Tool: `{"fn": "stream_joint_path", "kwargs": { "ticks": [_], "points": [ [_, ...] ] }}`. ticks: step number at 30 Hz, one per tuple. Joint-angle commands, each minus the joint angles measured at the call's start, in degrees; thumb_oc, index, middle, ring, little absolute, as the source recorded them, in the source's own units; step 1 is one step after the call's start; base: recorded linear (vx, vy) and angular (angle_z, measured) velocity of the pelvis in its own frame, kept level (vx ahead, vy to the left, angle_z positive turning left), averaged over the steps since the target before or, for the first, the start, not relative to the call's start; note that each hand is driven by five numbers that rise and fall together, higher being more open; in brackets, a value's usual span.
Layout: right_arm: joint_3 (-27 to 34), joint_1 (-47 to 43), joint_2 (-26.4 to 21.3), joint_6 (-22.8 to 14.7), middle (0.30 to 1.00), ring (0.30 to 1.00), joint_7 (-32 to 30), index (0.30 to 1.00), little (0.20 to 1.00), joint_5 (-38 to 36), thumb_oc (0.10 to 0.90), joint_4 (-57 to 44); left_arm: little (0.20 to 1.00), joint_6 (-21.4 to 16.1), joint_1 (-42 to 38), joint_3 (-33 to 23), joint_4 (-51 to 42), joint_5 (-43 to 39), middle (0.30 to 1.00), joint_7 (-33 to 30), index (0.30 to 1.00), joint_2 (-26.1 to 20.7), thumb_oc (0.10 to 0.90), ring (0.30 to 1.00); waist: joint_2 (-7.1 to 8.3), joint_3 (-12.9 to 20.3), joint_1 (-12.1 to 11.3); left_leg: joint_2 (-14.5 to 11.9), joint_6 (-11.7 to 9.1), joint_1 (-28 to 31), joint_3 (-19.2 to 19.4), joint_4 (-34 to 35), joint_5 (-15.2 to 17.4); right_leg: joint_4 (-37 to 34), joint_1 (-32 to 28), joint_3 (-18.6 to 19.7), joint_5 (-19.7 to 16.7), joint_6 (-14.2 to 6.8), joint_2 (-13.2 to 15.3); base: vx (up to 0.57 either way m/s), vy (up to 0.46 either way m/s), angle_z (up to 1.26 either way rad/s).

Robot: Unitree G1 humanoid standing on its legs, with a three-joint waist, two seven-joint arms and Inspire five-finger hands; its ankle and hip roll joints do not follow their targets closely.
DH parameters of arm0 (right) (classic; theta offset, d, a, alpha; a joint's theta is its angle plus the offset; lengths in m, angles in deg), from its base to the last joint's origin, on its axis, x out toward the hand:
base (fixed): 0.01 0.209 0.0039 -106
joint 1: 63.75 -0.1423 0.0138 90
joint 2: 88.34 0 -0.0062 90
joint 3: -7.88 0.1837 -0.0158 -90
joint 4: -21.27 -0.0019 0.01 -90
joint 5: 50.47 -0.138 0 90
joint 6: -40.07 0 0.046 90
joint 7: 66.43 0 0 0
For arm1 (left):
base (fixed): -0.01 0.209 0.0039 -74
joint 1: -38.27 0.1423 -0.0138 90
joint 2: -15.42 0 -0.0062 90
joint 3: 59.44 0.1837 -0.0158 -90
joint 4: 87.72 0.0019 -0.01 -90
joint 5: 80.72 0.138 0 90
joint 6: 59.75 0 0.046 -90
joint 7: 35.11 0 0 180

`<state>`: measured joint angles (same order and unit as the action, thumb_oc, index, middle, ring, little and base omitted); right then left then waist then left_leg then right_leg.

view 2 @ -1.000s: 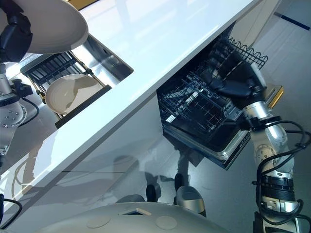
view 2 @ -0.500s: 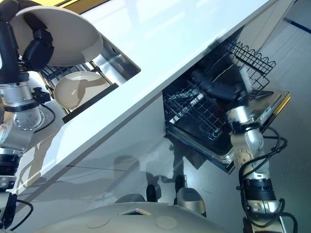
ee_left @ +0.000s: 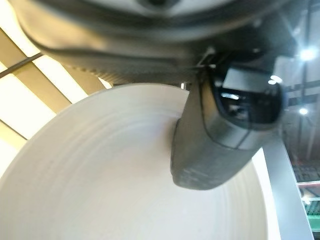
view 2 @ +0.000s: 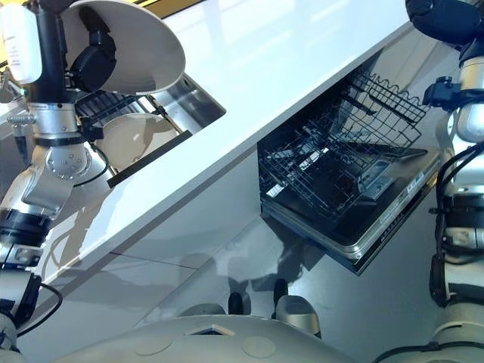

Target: Pick up plates and place into dishwasher.

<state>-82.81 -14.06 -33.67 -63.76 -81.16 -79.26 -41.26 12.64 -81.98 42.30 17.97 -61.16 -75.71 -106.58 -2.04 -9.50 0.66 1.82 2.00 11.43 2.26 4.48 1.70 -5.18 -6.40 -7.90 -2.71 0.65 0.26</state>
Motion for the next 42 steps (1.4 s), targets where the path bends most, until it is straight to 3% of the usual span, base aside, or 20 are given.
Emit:
{"fn": "stream_joint_path", "kwargs": {
  "ticks": [1, 7, 11, 18, 21, 30, 33, 42],
  "points": [
    [-1.9, -10.0, -2.5, -9.2, 0.9, 0.9, 0.4, 0.9, 0.9, -9.1, 0.8, -1.1, 0.2, -2.0, -11.5, 4.1, 3.4, -4.0, 0.3, -1.3, 0.3, -2.3, 0.1, 0.3, 2.3, 8.7, -1.8, 1.7, -2.5, -4.4, -0.6, -1.6, 2.6, 6.5, -0.2, -3.8, 10.7, -3.2, -0.3, 0.05, 0.029, 0.09],
    [-1.9, -7.2, 2.2, -13.1, 0.9, 0.9, 4.9, 0.9, 0.9, -6.3, 0.8, -10.6, 0.2, -8.5, -10.5, 2.4, 1.5, -6.9, 0.3, 3.8, 0.3, 0.9, 0.1, 0.3, 1.93, 9.0, -2.4, 2.4, -2.1, -4.2, -1.7, -0.2, 2.0, 5.8, -0.4, -4.0, 10.6, -3.1, -0.4, 0.02, 0.024, 0.05],
    [-1.4, -2.6, 8.2, -11.7, 0.9, 0.9, 8.0, 0.9, 0.9, -6.7, 0.8, -17.4, 0.2, -10.2, -8.7, 0.2, -2.7, -6.3, 0.3, 5.0, 0.3, 3.8, 0.1, 0.3, 1.59, 8.9, -2.6, 2.5, -1.7, -4.1, -2.0, 0.0, 2.2, 5.9, -0.6, -4.5, 10.8, -2.9, -0.2, -0.01, 0.022, 0.07],
    [-1.4, 6.5, 19.7, -8.4, 0.9, 0.9, 17.6, 0.9, 0.9, -13.4, 0.8, -28.2, 0.2, -9.1, -3.2, -3.3, -7.4, 1.5, 0.3, 0.9, 0.3, 6.4, 0.1, 0.3, 1.22, 8.7, -2.7, 2.5, -1.2, -4.1, -2.0, 0.1, 2.4, 7.0, -0.3, -4.9, 11.3, -3.0, 0.3, -0.03, 0.014, 0.12],
    [-1.9, 9.2, 22.7, -5.5, 0.9, 0.9, 22.5, 0.9, 0.9, -17.4, 0.8, -30.3, 0.2, -9.2, -0.9, -4.2, -7.8, 0.9, 0.3, 1.1, 0.3, 6.9, 0.1, 0.3, 1.11, 8.7, -2.7, 2.5, -1.0, -4.1, -1.8, 0.0, 2.3, 7.8, 0.0, -5.0, 11.6, -3.0, 0.4, -0.03, 0.012, 0.1],
    [-2.8, 14.4, 25.7, -2.2, 0.9, 0.9, 30.0, 0.9, 0.9, -17.9, 0.8, -31.3, 0.2, -13.3, 3.1, -7.6, -8.2, -15.2, 0.3, 9.7, 0.3, 10.2, 0.1, 0.3, 1.05, 8.6, -2.9, 2.4, -0.8, -3.8, -1.3, -0.1, 2.2, 9.0, 0.3, -5.2, 11.9, -3.4, 0.7, 0.0, 0.002, 0.03],
    [-2.8, 15.5, 25.9, -1.0, 0.9, 0.9, 31.3, 0.9, 0.9, -18.6, 0.8, -31.6, 0.2, -13.3, 3.3, -8.5, -7.5, -16.2, 0.3, 9.8, 0.3, 10.5, 0.1, 0.3, 0.89, 8.4, -2.7, 2.4, -0.8, -3.8, -1.1, -0.1, 2.1, 9.4, 0.6, -5.0, 12.1, -3.5, 0.6, 0.0, 0.0, 0.0],
    [-6.7, 16.9, 27.1, 7.1, 0.9, 0.9, 39.3, 0.9, 0.9, -19.8, 0.8, -29.8, 0.2, -13.8, 2.6, -7.9, -3.5, -15.3, 0.3, 9.5, 0.3, 10.0, 0.1, 0.3, 0.69, 7.8, -2.7, 2.5, -0.9, -3.9, -0.9, -0.5, 2.0, 9.6, 0.6, -5.3, 12.0, -3.3, 0.6, 0.0, -0.001, -0.01]
  ]
}}
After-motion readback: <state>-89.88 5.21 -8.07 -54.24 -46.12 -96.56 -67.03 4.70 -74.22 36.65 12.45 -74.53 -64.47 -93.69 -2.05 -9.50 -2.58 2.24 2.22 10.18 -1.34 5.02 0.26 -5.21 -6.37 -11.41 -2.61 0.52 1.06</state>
